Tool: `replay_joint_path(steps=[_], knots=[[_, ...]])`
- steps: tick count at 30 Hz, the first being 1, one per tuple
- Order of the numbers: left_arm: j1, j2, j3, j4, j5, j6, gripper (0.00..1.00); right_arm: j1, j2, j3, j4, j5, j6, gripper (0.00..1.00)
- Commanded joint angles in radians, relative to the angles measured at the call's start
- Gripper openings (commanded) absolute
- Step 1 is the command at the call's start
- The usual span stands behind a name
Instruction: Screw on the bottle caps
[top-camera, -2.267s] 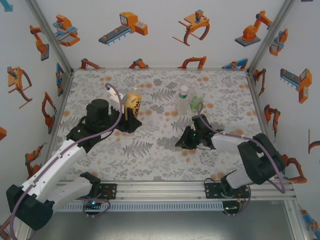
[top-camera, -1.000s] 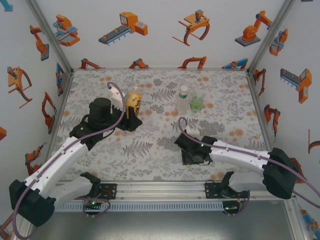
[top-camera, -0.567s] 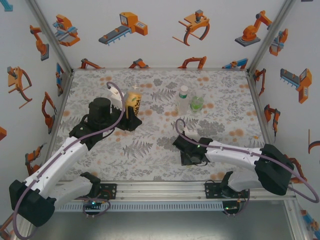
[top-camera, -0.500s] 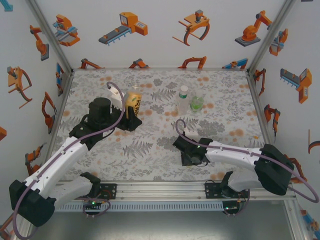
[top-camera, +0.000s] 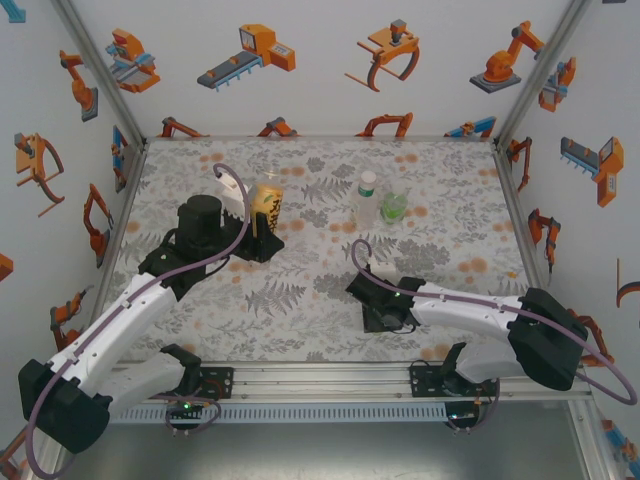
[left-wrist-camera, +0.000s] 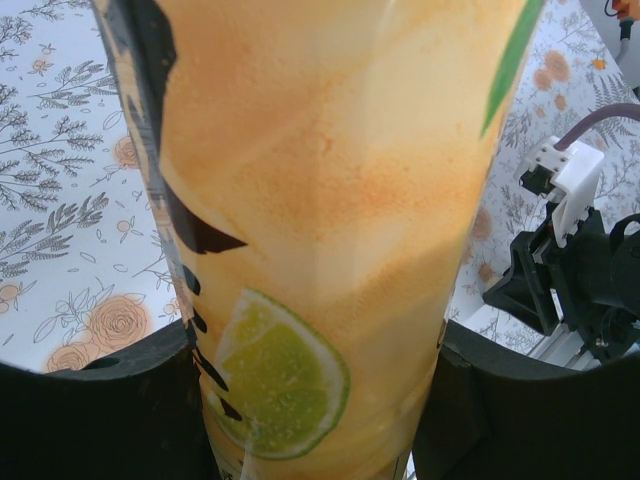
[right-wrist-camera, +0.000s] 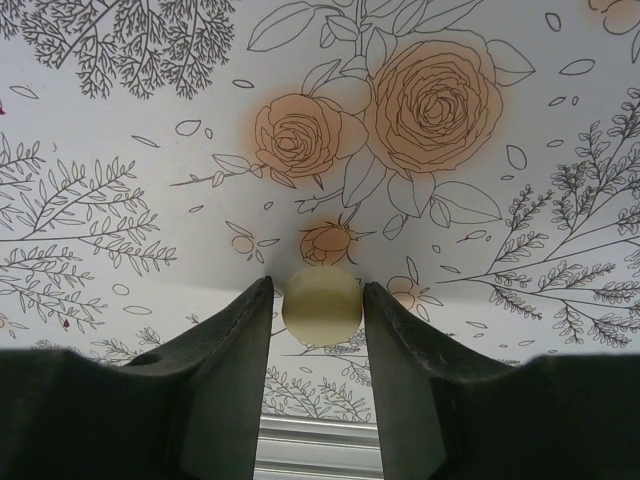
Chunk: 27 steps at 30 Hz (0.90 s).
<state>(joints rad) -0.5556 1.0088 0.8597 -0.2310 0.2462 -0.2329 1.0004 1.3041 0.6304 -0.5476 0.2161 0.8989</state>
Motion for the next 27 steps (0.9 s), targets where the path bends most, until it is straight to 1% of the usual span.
replay_joint_path(steps=[1, 17, 23, 27], knots=[[0.005, 0.001, 0.002, 0.024, 0.006, -0.014, 0.06, 0.007, 0.016, -0.006, -0.016, -0.009, 0.023, 0.43], [0.006, 0.003, 0.001, 0.034, 0.003, -0.018, 0.06, 0.015, -0.024, 0.006, -0.048, 0.007, 0.035, 0.41], [0.007, 0.001, -0.002, 0.031, -0.004, -0.014, 0.06, 0.017, -0.019, 0.011, -0.048, 0.008, 0.033, 0.42], [0.008, 0.006, -0.001, 0.035, 0.004, -0.017, 0.06, 0.016, -0.005, 0.011, -0.040, 0.005, 0.030, 0.40]])
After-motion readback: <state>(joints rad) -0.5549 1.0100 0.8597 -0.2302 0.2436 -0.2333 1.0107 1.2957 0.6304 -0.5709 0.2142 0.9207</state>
